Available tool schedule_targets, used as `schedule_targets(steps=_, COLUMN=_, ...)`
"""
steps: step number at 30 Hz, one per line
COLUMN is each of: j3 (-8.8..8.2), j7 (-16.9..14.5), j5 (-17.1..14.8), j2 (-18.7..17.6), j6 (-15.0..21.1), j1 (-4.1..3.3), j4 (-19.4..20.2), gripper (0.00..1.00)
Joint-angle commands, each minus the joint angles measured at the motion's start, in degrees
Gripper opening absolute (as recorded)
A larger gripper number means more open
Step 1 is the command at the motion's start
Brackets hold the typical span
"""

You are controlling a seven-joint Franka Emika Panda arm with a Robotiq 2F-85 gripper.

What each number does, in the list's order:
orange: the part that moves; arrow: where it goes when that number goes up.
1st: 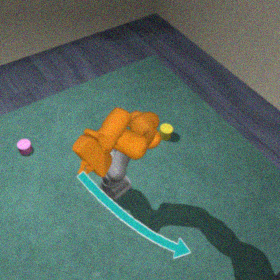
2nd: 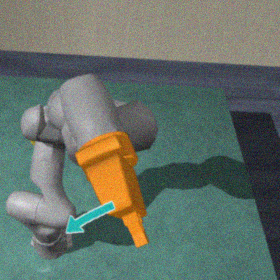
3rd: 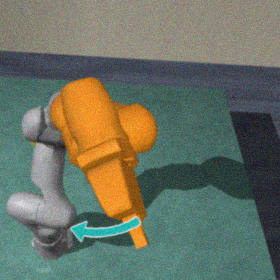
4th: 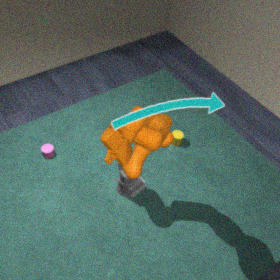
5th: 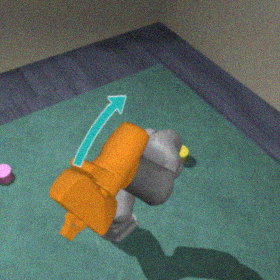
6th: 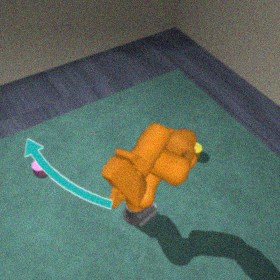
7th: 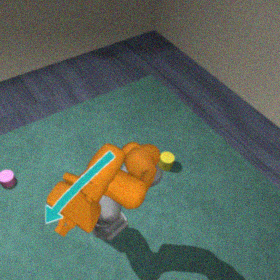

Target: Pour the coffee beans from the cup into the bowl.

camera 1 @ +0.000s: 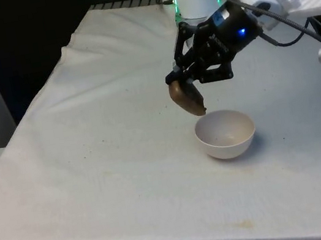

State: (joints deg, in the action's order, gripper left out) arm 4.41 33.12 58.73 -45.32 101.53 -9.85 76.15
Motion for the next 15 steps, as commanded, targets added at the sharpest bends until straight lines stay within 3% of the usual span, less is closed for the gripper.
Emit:
schedule_targets(steps=1, j3=-0.11, j7=0.0, j5=0.2, j2=-0.5, j6=-1.0, j1=-0.34, j4=-0.6, gripper=0.11)
schedule_targets(steps=7, j3=0.86, j7=0.7, j5=2.3, j2=-1.2, j6=-2.7, j1=-0.46, j4=-1.0, gripper=0.11)
schedule_targets(steps=8, j3=1.09, j7=1.0, j5=2.5, j2=-0.7, j6=-2.1, j1=-0.06, j4=-0.4, gripper=0.11)
schedule_targets(steps=9, j3=0.97, j7=0.9, j5=2.6, j2=-1.3, j6=-3.0, j1=-0.46, j4=-1.1, gripper=0.11)
schedule_targets(steps=14, j3=1.78, j7=1.6, j5=4.5, j2=-2.1, j6=-4.5, j1=-0.57, j4=-1.7, gripper=0.11)
schedule_targets(steps=15, j3=1.95, j7=1.7, j5=4.5, j2=-1.5, j6=-3.6, j1=-0.23, j4=-0.9, gripper=0.11)
